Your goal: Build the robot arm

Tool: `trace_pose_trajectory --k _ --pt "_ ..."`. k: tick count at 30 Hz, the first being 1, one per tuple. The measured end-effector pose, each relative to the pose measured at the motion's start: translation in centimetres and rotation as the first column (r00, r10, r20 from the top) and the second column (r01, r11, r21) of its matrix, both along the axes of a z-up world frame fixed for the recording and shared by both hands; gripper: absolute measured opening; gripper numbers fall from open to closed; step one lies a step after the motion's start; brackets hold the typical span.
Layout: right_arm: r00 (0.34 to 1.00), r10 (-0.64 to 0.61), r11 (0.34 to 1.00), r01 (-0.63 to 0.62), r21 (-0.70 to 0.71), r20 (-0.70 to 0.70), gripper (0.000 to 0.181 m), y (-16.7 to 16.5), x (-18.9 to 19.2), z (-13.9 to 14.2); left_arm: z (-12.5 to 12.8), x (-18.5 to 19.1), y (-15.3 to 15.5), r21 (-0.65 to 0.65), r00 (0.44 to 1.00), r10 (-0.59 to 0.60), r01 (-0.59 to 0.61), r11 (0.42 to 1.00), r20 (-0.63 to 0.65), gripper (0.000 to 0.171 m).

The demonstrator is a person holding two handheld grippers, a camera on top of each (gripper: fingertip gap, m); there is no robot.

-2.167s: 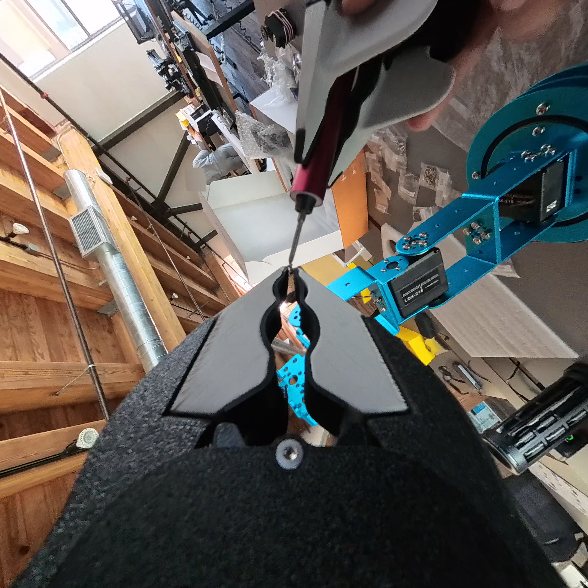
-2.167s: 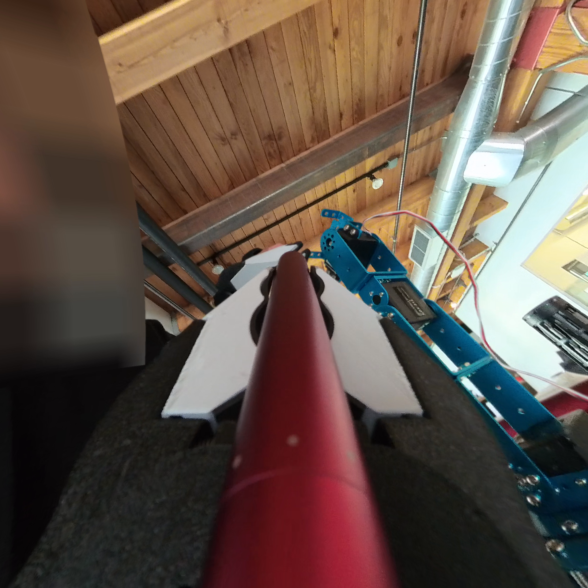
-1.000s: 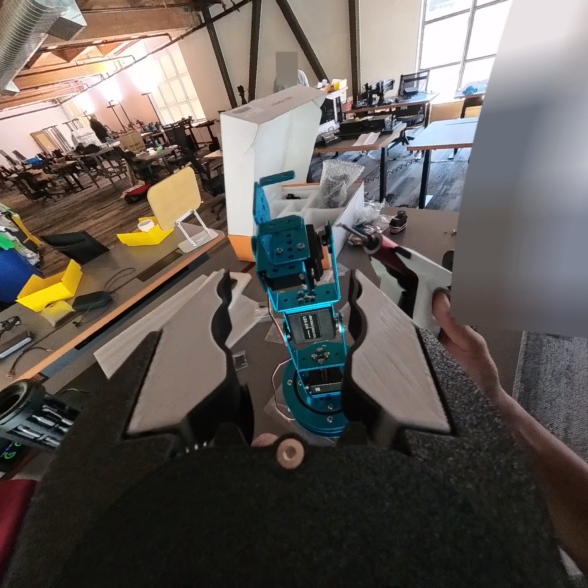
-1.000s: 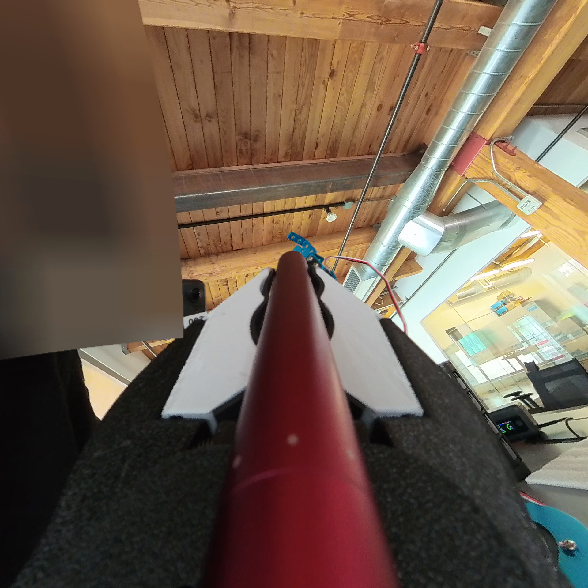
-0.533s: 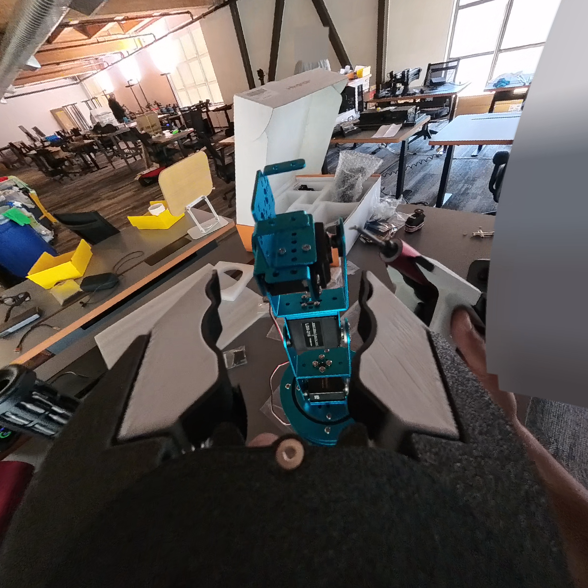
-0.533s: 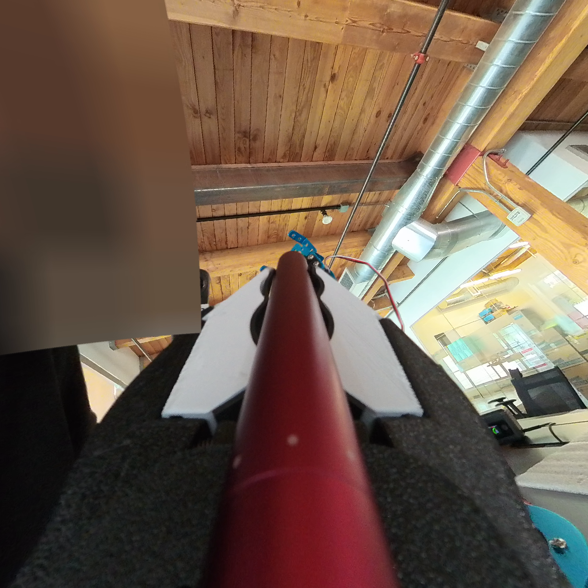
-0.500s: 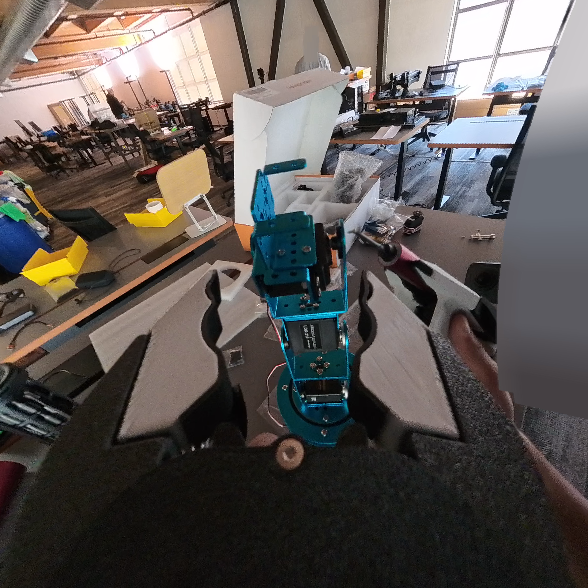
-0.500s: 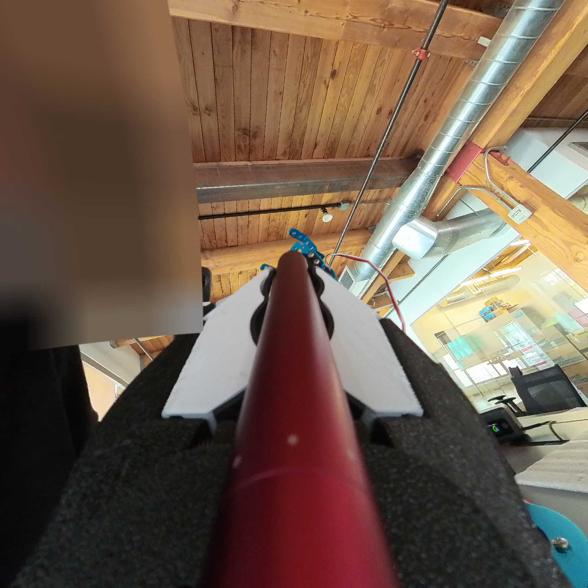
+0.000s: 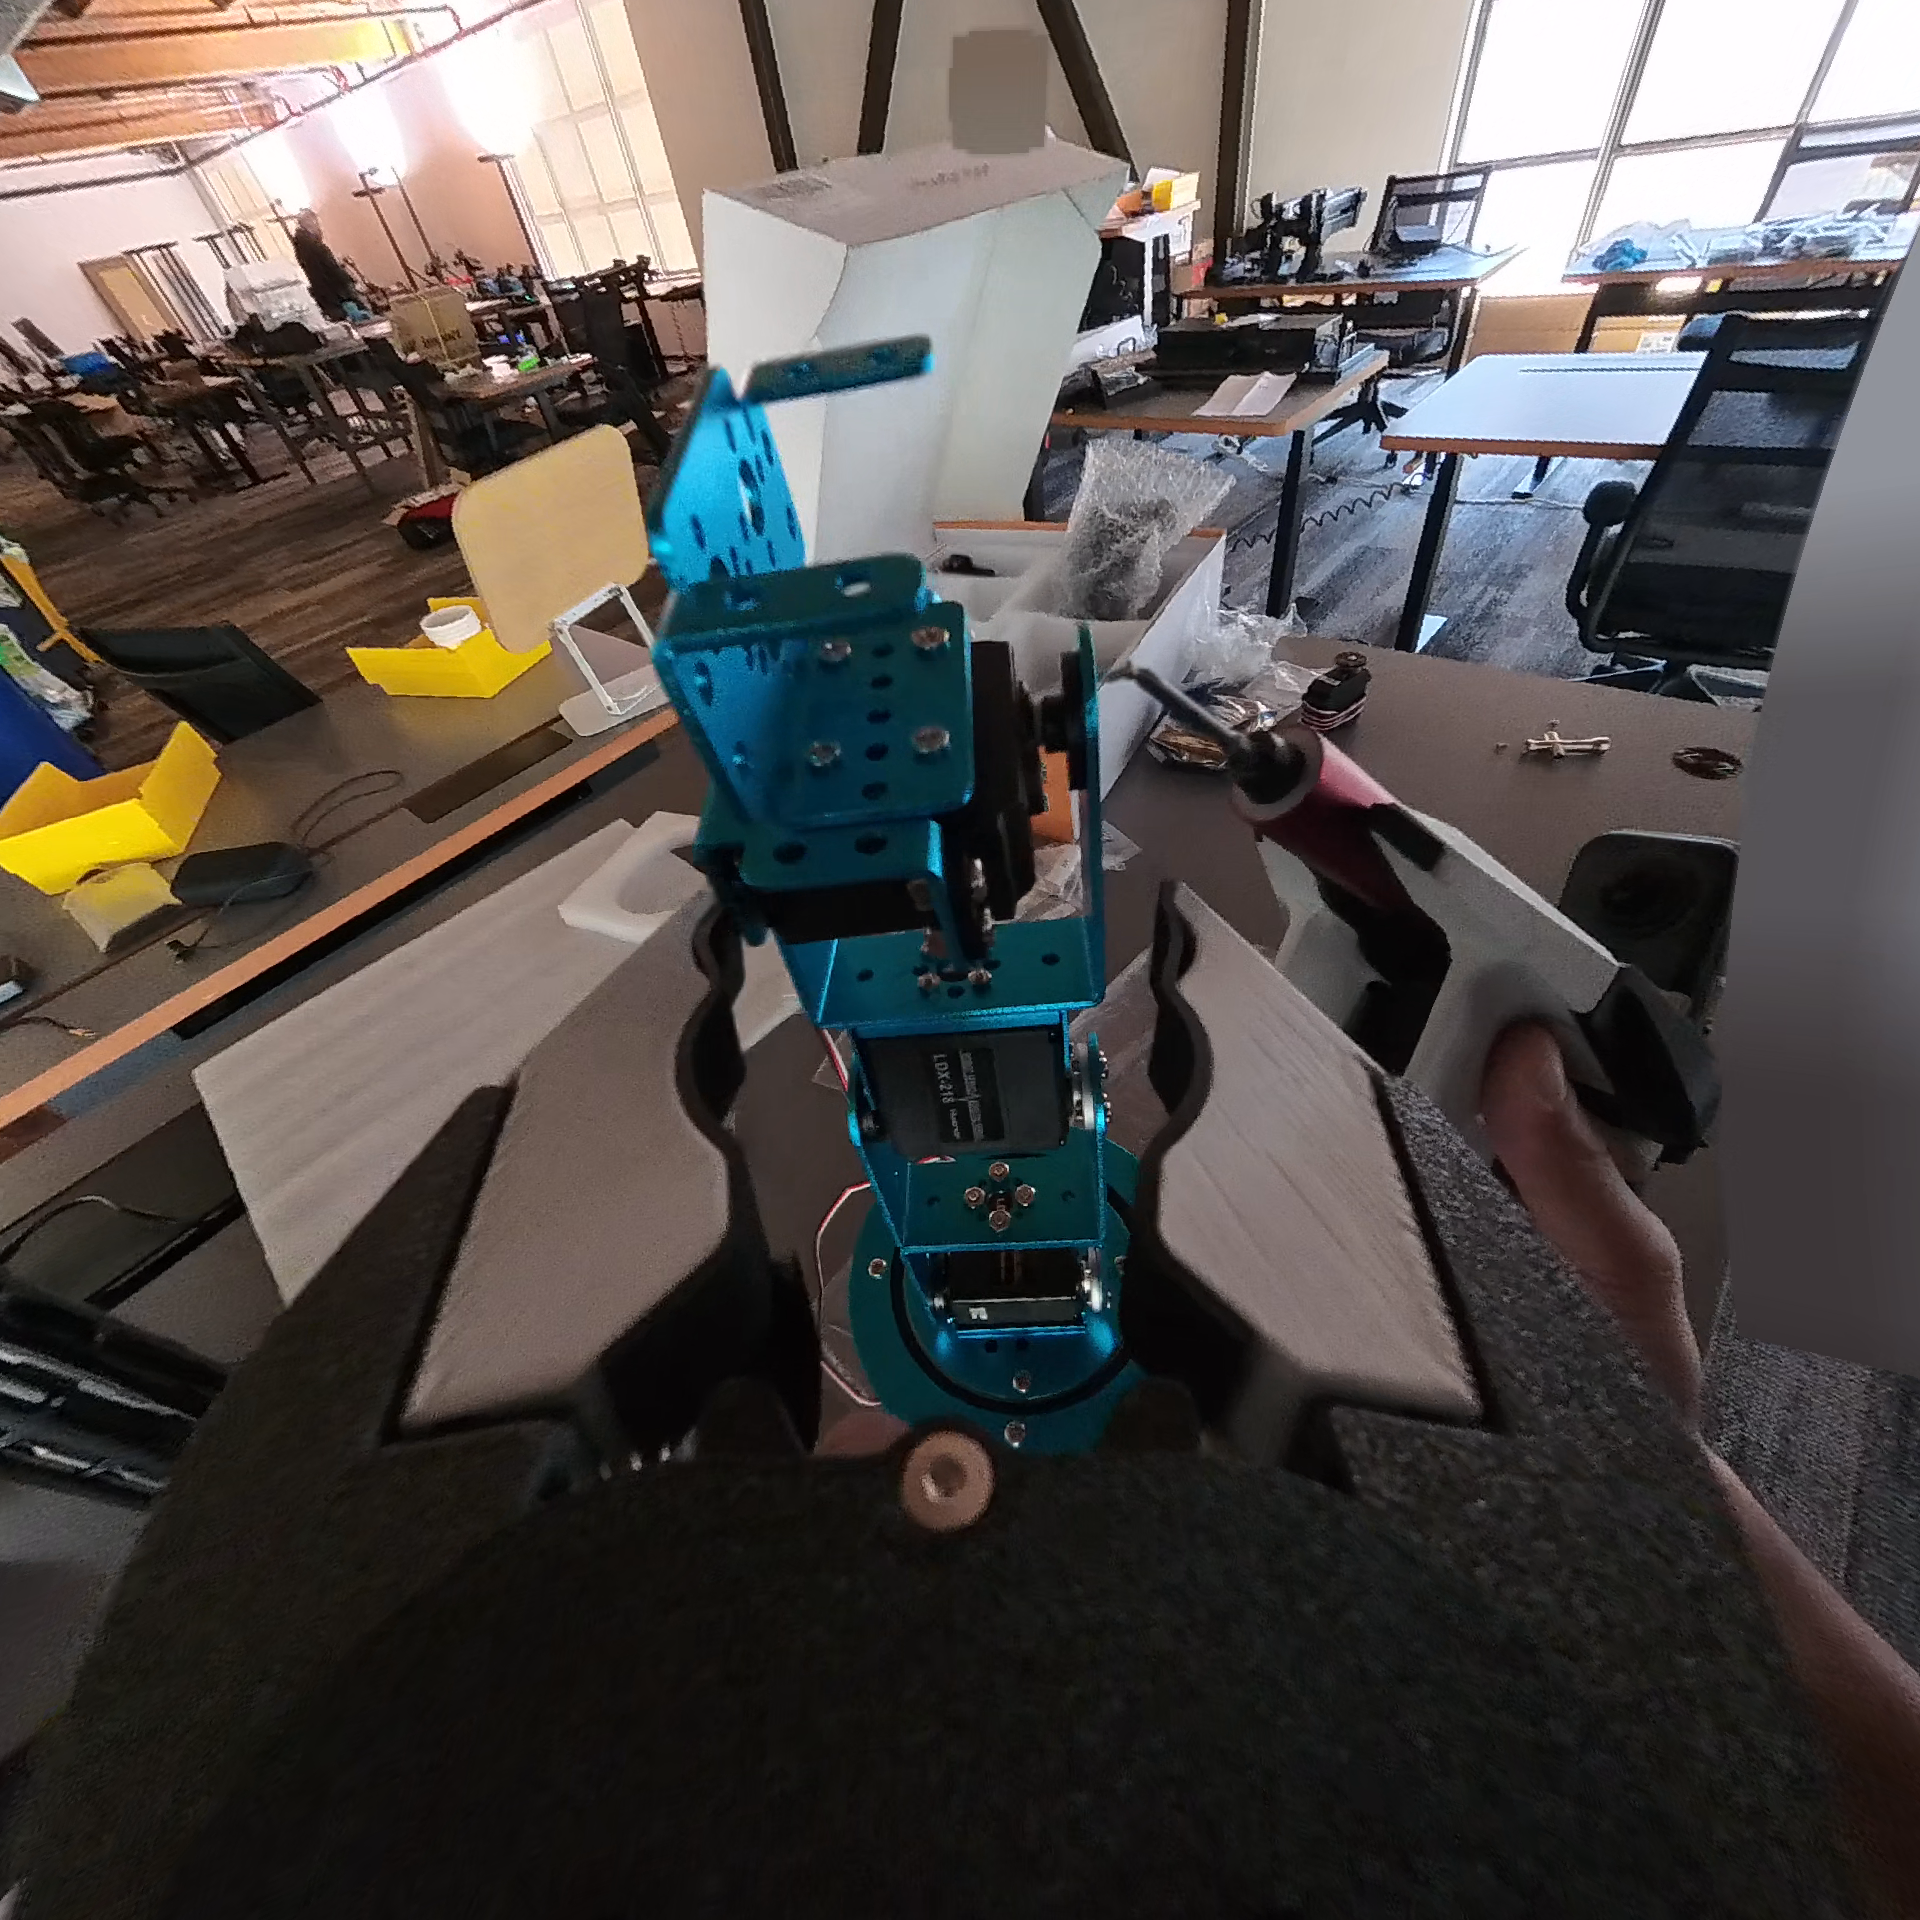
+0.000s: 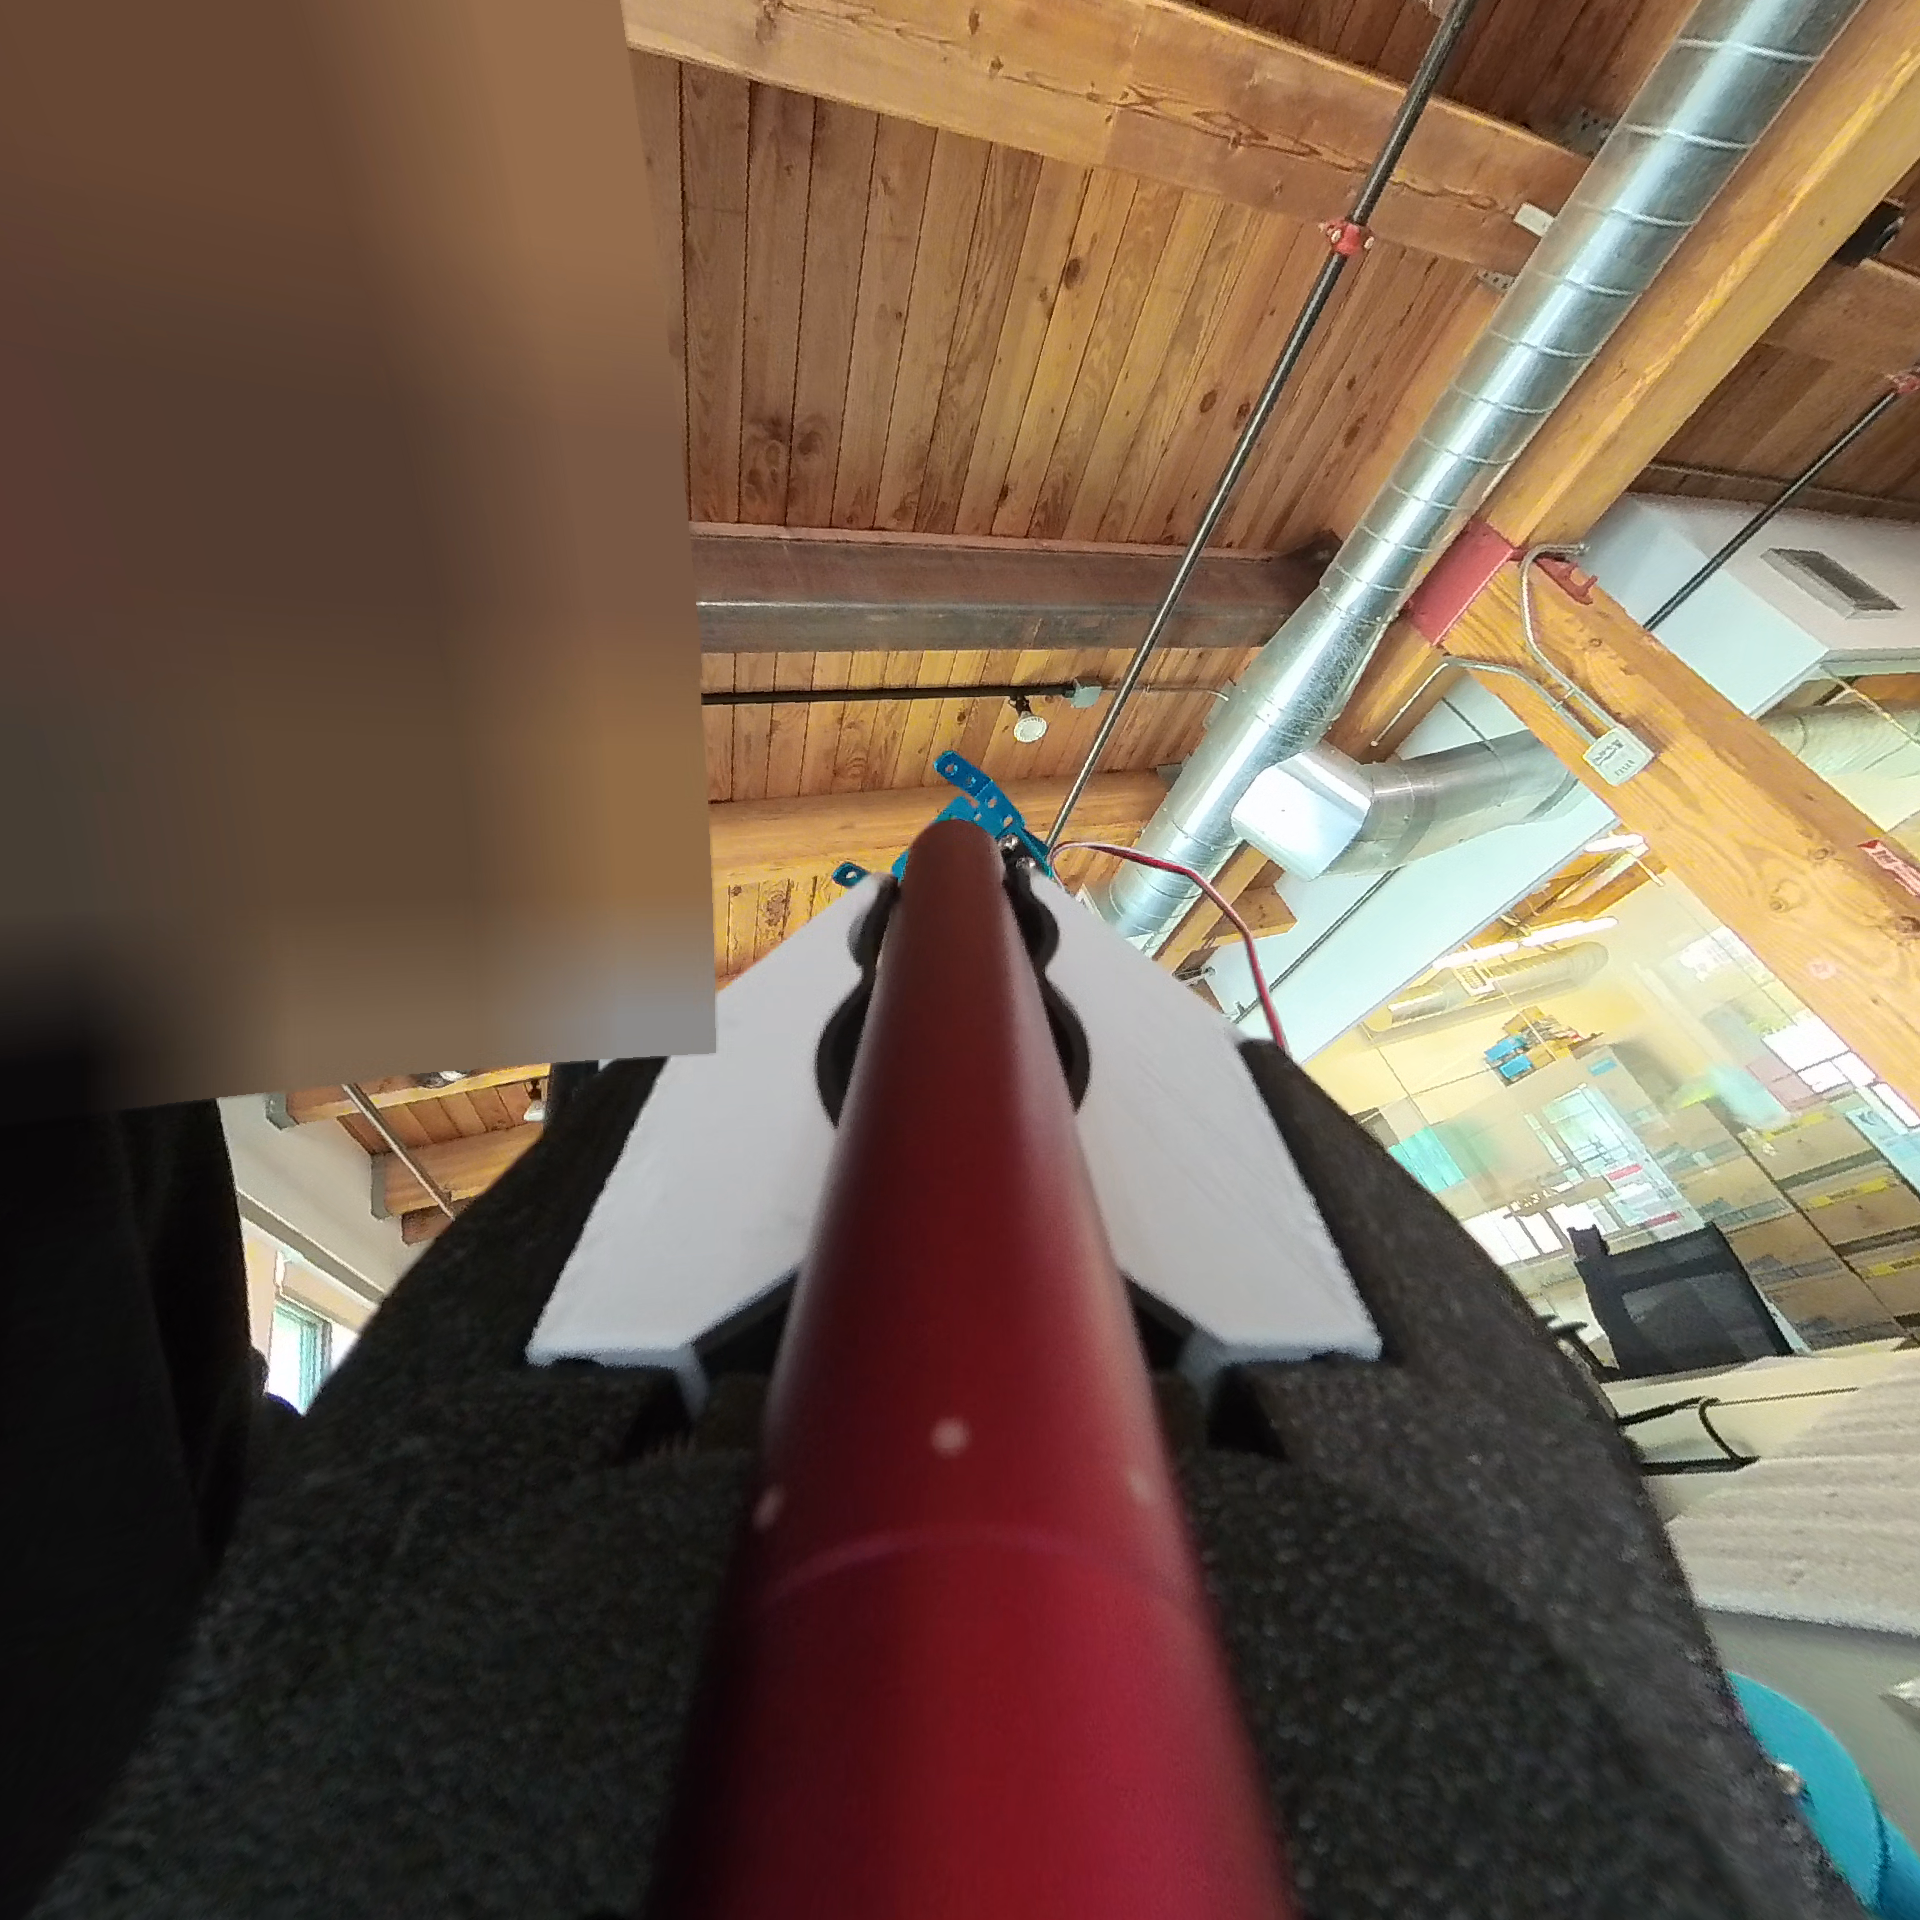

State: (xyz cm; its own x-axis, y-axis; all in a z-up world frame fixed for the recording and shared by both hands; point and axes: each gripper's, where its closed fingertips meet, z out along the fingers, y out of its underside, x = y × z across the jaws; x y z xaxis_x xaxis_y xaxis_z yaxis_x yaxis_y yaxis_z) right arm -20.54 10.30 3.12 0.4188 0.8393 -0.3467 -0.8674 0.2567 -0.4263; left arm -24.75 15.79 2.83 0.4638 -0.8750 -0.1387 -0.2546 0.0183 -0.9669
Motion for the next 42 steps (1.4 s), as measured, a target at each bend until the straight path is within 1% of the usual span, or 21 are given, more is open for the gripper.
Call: trace_pose_trajectory --k 6,14,35,42 --pt "1.0 -0.021 1.0 0.021 0.001 0.015 0.021 0.02 -0.17 0.15 -0.38 0.15 0.06 0.034 1.0 0.013 -0.013 0.999 -0.022 0.074" --pt "0.999 -0.042 0.999 0.042 -0.005 0.033 0.021 0.02 -0.17 0.05 -0.78 0.31 0.26 0.007 1.0 0.015 -0.015 1.0 -0.015 0.073" --pt "0.996 -0.061 0.998 0.062 -0.019 0.061 0.021 0.2 -0.47 -0.16 -0.74 0.26 0.51 0.006 0.999 0.035 -0.035 0.999 -0.016 0.068" --pt "0.985 -0.128 0.991 0.131 -0.019 0.113 0.021 -0.03 -0.42 0.03 -0.75 0.23 0.5 0.018 0.999 0.039 -0.039 0.999 -0.023 0.067"
